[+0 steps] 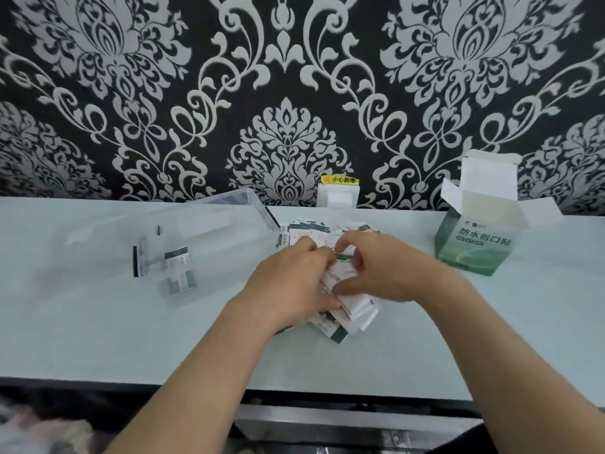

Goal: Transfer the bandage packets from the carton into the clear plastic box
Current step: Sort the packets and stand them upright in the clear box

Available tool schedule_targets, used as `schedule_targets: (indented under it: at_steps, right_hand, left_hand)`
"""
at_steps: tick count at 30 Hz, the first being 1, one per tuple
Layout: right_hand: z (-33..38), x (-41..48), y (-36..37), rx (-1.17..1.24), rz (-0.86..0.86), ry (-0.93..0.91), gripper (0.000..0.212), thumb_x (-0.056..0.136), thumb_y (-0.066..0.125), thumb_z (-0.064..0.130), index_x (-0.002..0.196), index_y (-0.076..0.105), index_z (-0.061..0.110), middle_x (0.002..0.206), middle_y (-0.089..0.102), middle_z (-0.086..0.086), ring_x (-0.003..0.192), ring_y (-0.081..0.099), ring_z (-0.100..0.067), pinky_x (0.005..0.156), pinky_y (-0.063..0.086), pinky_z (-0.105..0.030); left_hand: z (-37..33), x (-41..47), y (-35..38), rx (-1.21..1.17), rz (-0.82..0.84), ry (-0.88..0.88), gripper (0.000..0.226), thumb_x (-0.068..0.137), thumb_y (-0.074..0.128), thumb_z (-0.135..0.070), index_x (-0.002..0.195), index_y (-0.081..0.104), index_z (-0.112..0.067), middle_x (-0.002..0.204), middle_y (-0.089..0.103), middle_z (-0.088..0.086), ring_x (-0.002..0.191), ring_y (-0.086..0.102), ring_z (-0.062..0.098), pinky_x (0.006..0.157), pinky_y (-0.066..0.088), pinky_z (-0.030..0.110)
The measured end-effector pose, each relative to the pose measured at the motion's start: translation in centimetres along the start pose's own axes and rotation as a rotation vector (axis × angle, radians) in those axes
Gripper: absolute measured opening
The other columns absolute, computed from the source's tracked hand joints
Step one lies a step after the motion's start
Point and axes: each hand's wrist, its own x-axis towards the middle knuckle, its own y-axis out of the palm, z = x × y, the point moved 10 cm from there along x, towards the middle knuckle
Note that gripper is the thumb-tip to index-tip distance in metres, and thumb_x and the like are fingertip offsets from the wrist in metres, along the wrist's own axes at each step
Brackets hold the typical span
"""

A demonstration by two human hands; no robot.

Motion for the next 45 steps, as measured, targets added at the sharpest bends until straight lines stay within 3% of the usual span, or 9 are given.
schedule_targets:
  at_steps: [9,15,21,24,28,34,37,41,45]
  right_hand:
    - [-1.4,-0.5,0.6,0.056,-0.098,-0.024,0.043,0.076,0.077,0.019,0.110,0.053,0.019,0.076,0.047,0.011,0.080,0.049,-0.015,0.059,0.034,-0.023]
    - [-2.5,-0.8,-1.0,0.281,-0.063,-0.062,0.012,0.078,0.078,0.020,0.088,0.071,0.020,0.059,0.054,0.010,0.048,0.045,-0.001,0.049,0.035,-0.011]
    - [-3.5,-0.9,-2.0,0.572,-0.108,-0.043,0.011,0.087,0.070,0.023,0.093,0.075,0.014,0.086,0.074,-0.010,0.076,0.067,-0.027,0.076,0.056,-0.039]
    - [-3.9,-0.5,-1.5,0.918,-0.094,-0.025,0.016,0.089,0.066,0.009,0.105,0.069,0.005,0.094,0.076,-0.011,0.085,0.073,-0.028,0.075,0.061,-0.038]
    - [-4.0,-0.5,-1.6,1.127,-0.087,-0.022,0.017,0.085,0.067,0.001,0.101,0.066,0.007,0.089,0.076,-0.012,0.070,0.074,-0.022,0.050,0.053,-0.018]
    - [-5.1,-0.7,-3.5,1.237,-0.284,-0.011,0.017,0.079,0.073,0.000,0.093,0.065,0.004,0.079,0.075,-0.013,0.066,0.070,-0.019,0.055,0.055,-0.020]
    - [-5.1,-0.5,-2.7,1.620,-0.291,0.018,0.013,0.086,0.067,0.009,0.098,0.065,0.004,0.084,0.073,-0.009,0.068,0.066,-0.013,0.062,0.055,-0.020]
    - [-2.7,-0.2,-0.8,1.706,-0.111,-0.003,0.035,0.093,0.057,0.025,0.121,0.064,0.005,0.112,0.071,-0.012,0.099,0.067,-0.024,0.088,0.056,-0.038]
    - [-2.9,0.1,-1.0,1.760,-0.205,0.035,0.030,0.102,0.042,0.016,0.121,0.059,0.000,0.107,0.073,-0.015,0.102,0.070,-0.028,0.083,0.057,-0.039]
  left_hand:
    - [-2.3,1.0,0.3,0.013,0.026,0.041,0.044,0.077,0.073,-0.028,0.113,0.050,-0.037,0.103,0.043,-0.007,0.096,0.053,0.018,0.077,0.050,0.038]
    - [-1.4,1.1,-2.4,-0.167,-0.156,-0.003,0.008,0.081,0.075,-0.030,0.086,0.069,-0.030,0.085,0.062,-0.013,0.083,0.058,0.010,0.071,0.047,0.028]
    - [1.0,1.1,-3.7,-0.490,-0.300,-0.062,0.009,0.082,0.075,-0.028,0.078,0.067,-0.029,0.066,0.060,-0.012,0.058,0.051,0.005,0.056,0.037,0.021]
    - [1.4,1.1,-4.1,-0.563,-0.388,-0.084,0.005,0.087,0.069,-0.028,0.084,0.066,-0.025,0.072,0.066,-0.007,0.060,0.055,0.010,0.055,0.041,0.025]
    - [2.3,0.7,-5.0,-0.705,-0.509,-0.171,0.007,0.089,0.066,-0.029,0.083,0.064,-0.027,0.078,0.073,-0.006,0.070,0.068,0.013,0.062,0.053,0.032]
    - [1.5,0.8,-3.5,-1.031,-0.335,-0.187,0.008,0.086,0.071,-0.013,0.091,0.065,-0.010,0.074,0.075,-0.001,0.052,0.061,0.009,0.049,0.048,0.022]
    - [1.3,0.2,-4.7,-1.071,-0.449,-0.190,0.008,0.088,0.068,-0.009,0.091,0.062,-0.012,0.074,0.075,0.000,0.053,0.068,0.017,0.044,0.050,0.024]
    - [0.4,0.3,-4.2,-1.174,-0.426,-0.189,0.010,0.094,0.062,-0.017,0.102,0.061,-0.013,0.075,0.075,0.004,0.057,0.070,0.020,0.049,0.054,0.028]
    - [1.0,-1.0,-6.4,-0.841,-0.693,-0.166,0.005,0.092,0.063,-0.024,0.092,0.063,-0.019,0.072,0.074,-0.005,0.063,0.070,0.012,0.057,0.058,0.036]
